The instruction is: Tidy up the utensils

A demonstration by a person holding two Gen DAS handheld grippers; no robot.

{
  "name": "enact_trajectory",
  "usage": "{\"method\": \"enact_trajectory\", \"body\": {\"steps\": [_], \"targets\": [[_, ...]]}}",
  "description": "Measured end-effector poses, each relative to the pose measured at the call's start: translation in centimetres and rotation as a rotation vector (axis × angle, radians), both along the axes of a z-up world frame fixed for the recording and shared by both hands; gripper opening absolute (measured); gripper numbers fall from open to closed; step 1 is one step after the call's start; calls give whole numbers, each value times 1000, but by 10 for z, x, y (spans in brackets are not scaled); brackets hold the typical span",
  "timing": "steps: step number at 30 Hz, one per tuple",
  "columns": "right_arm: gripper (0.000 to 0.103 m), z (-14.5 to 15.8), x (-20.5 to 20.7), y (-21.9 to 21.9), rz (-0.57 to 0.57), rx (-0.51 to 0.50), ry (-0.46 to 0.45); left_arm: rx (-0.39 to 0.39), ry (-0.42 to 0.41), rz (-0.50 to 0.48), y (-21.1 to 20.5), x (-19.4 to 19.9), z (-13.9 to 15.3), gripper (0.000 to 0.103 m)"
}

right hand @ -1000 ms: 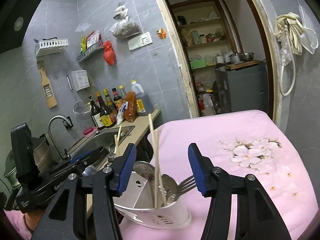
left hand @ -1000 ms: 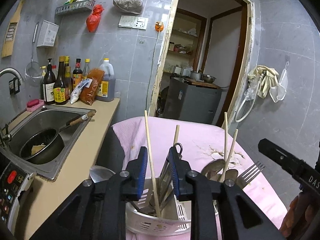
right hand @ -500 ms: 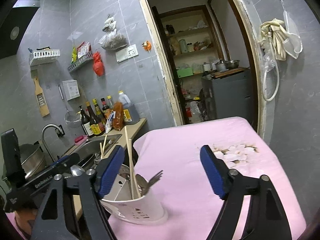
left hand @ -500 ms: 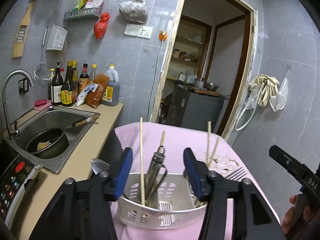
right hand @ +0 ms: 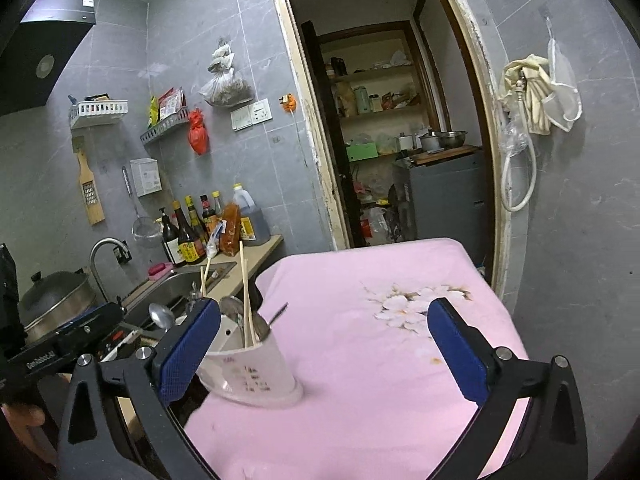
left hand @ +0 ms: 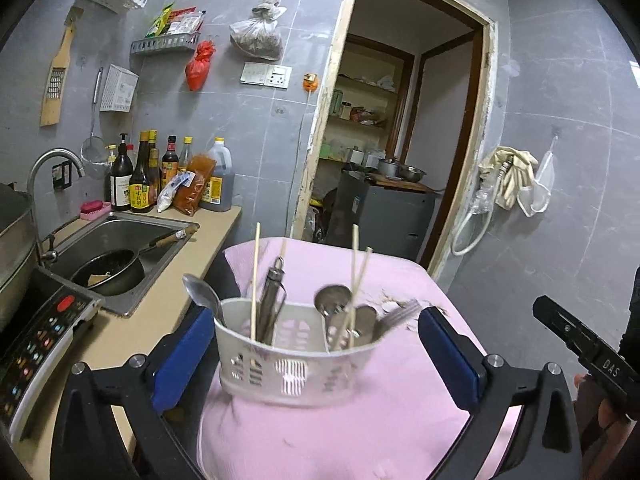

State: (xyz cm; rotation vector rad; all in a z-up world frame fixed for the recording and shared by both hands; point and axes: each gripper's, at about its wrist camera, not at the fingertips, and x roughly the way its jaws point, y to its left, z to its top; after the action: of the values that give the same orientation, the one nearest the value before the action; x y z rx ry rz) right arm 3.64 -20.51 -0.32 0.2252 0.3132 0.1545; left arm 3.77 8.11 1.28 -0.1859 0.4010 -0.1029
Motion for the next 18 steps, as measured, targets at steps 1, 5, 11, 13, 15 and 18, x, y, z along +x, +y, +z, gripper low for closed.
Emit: {"method": "enact_trajectory", "body": {"steps": [1,5,11,13,15,18], "targets": [[102,1,-8,-3,0,-5,-2,4,1,-1,-3,-5,0,103],[102,1,-30,-15,9,-25,3,8,24,0,-13,-28,-3,103],[102,-1,-60,-28,23,-59,6,14,56,15,-25,-57,-12,103],[102,-3,-71,-33,23,-63,8,20,60,27,-27,-65,-13,103],[102,-4,-79,-36,20,-68,8,31,55,41,-29,-74,-14,103],[102,-5,-92,-39,9,-80,5,48,47,59,-31,-84,-16,103]]}}
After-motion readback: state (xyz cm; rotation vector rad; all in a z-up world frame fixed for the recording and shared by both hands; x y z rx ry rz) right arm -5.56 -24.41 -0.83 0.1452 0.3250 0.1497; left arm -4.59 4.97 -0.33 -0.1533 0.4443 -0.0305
